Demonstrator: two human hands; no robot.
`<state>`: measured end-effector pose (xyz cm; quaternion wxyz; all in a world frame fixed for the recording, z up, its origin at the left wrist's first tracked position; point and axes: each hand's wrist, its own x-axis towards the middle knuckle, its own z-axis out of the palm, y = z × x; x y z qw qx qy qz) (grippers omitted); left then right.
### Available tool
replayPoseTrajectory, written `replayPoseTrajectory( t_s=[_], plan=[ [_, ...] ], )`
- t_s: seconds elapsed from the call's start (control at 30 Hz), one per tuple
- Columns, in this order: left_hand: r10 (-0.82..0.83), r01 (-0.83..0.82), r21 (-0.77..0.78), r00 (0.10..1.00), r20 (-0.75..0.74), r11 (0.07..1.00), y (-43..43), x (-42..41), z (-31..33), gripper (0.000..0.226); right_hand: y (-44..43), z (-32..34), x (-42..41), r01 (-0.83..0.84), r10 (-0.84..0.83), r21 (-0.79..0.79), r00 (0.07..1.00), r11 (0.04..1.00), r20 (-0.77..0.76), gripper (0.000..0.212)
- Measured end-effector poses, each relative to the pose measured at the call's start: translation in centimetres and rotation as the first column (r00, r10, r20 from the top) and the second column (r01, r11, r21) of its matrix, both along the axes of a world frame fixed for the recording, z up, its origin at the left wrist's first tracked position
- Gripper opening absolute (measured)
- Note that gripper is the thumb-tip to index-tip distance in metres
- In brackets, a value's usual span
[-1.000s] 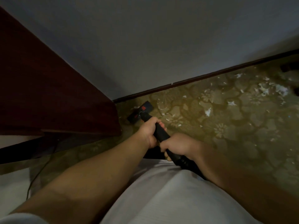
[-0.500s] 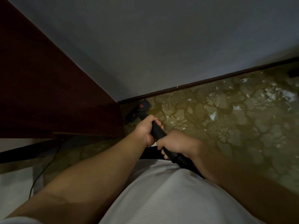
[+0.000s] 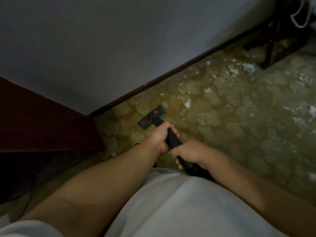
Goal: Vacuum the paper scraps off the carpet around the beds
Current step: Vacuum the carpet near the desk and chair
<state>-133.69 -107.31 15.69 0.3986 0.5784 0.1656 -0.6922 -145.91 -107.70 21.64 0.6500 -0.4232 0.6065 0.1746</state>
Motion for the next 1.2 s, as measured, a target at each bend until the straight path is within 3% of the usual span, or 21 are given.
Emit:
replayPoseTrajectory(
  t_s=[0.3, 0.57, 0.83, 1.2],
  plan=[
    [-0.102, 0.102, -0.003, 0.989, -0.109, 0.995, -0.1, -16.6, -0.1, 0.027, 1.3, 1.1, -16.1, 0.141, -0.139, 0.017, 0.987, 0.990, -0.077, 0.016],
    [-0.142, 0.147, 0.028, 0.982, -0.124, 0.989, -0.3, -19.6, 0.1, 0.026, 1.7, 1.1, -19.1, 0.209, -0.206, 0.028, 0.975, 0.978, -0.083, 0.015],
    [-0.097, 0.101, 0.040, 0.991, -0.092, 0.994, -1.7, -13.0, -0.3, 0.024, -0.5, 0.8, -12.9, 0.142, -0.138, 0.055, 0.988, 0.988, -0.075, 0.019],
    [-0.073, 0.072, 0.042, 0.997, 0.016, 0.997, -5.5, 7.2, -1.1, 0.028, -4.8, -1.4, 7.0, 0.092, -0.091, 0.065, 0.996, 0.994, -0.009, 0.010]
  ],
)
